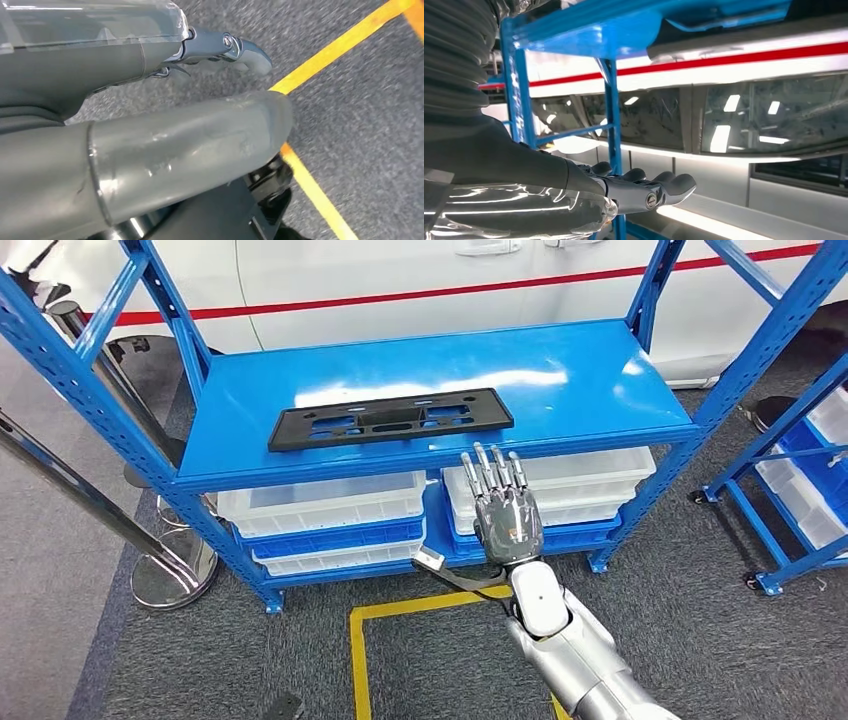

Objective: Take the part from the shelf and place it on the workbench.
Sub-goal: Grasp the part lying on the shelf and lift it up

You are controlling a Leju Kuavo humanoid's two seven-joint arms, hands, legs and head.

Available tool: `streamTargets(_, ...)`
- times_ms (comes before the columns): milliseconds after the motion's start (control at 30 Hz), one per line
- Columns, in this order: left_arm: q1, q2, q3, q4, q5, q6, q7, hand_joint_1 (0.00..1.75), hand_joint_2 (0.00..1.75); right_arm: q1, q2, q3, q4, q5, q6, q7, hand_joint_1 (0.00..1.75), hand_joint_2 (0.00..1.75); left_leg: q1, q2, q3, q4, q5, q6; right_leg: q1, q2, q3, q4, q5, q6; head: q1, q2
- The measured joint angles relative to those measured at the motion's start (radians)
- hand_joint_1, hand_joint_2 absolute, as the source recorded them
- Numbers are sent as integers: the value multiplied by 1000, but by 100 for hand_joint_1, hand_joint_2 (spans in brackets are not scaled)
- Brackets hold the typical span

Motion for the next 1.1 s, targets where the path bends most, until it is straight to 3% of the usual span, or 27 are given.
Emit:
streamTargets(67,-2,2,0,0,0,0,1,0,0,4,5,-2,-3,0,0,-11,0,175,-8,1,22,-98,69,17,0,1,13,-3,-13,7,0,0)
streamTargets(100,-2,3,0,0,0,0,1,0,0,7,7,-2,-3,0,0,-15,0,175,-14,1,26,-122,81,25,-2,1,16,-4,-16,13,0,0)
streamTargets(167,-3,3,-1,0,0,0,1,0,0,11,10,-2,-5,0,0,-18,0,175,-17,1,40,-137,80,38,-4,1,22,-2,-18,25,0,0)
streamTargets(233,-5,3,-1,0,0,0,1,0,0,11,12,-1,-7,0,-1,-8,0,175,-13,0,63,-152,80,48,-5,-1,12,32,-25,33,0,0)
streamTargets(300,-10,3,-2,0,0,0,0,0,0,10,12,5,-7,0,-1,5,0,175,-10,-1,81,-158,72,55,-10,-2,-46,132,-56,41,1,0)
streamTargets(367,-13,2,-3,0,0,0,1,0,0,15,12,13,-3,0,-1,13,0,175,-9,-1,94,-157,59,57,-16,-2,-128,242,-97,50,1,0)
streamTargets(400,-12,2,-4,0,0,0,1,0,0,18,12,18,0,0,-1,15,0,175,-8,-2,102,-156,50,55,-20,-3,-155,264,-101,54,1,0)
streamTargets(433,-12,2,-5,0,0,0,1,0,0,19,12,23,3,0,-1,17,0,175,-7,-2,111,-153,41,52,-23,-3,-165,252,-86,58,1,0)
streamTargets(533,-14,1,-8,0,0,0,1,0,0,19,12,35,8,0,-1,20,0,175,0,-3,138,-139,6,36,-29,-7,-127,82,41,67,1,0)
streamTargets(600,-17,1,-9,0,1,0,2,0,0,18,13,44,13,0,-1,20,0,175,0,-4,146,-129,-14,20,-25,-8,-110,19,77,58,1,0)
streamTargets(700,-20,1,-10,0,1,0,2,0,0,16,17,53,18,0,-1,19,0,175,1,-4,155,-113,-24,3,-23,-4,-97,15,67,34,1,0)
streamTargets(733,-21,1,-11,0,2,0,2,0,0,15,19,55,18,0,-1,18,0,175,4,-3,144,-86,-28,0,-23,-4,-88,13,62,26,1,0)
streamTargets(767,-23,1,-11,0,2,0,2,0,0,13,21,56,18,0,-1,18,0,175,6,-3,124,-46,-37,-3,-24,-4,-79,12,57,20,1,0)
streamTargets(833,-23,0,-12,0,2,0,1,0,0,12,25,60,19,0,-1,17,0,175,8,-2,52,73,-77,-11,-22,-5,-64,10,43,12,0,0)
streamTargets(900,-20,0,-14,0,2,0,1,0,0,12,26,64,22,0,-1,16,0,175,8,-2,-13,150,-115,-14,-18,-4,-48,11,28,10,0,0)
streamTargets(933,-18,0,-14,0,2,0,1,0,0,12,26,65,24,0,-1,16,0,175,8,-2,-28,146,-109,-12,-16,-2,-38,11,20,10,0,0)
streamTargets(967,-17,0,-14,0,2,0,1,0,0,12,27,66,25,0,-1,16,0,175,8,-2,-26,108,-80,-8,-14,-2,-26,11,11,11,0,0)
streamTargets(1033,-17,0,-15,0,2,0,1,0,0,12,28,67,25,0,-1,16,0,175,4,-2,1,-15,16,4,-11,-1,-3,11,-6,14,1,0)
streamTargets(1100,-18,0,-15,0,2,0,1,0,0,11,31,70,27,0,-1,17,0,175,-4,-2,22,-95,65,17,-10,0,8,10,-20,23,1,0)
